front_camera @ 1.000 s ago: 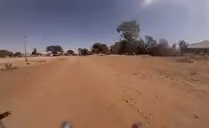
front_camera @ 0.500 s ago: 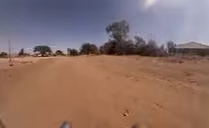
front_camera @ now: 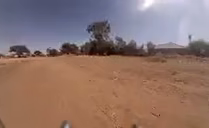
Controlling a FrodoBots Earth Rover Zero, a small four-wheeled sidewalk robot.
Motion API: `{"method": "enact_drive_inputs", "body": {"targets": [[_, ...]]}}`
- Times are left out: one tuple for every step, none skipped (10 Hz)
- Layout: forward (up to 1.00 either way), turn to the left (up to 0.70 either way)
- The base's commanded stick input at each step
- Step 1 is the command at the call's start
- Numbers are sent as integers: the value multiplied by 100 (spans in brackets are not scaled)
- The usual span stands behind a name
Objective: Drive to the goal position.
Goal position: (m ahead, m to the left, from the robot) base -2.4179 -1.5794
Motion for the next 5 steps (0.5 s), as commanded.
{"method": "enact_drive_inputs", "body": {"targets": [[70, -27], [70, -27], [70, -27], [70, -27], [70, -27]]}}
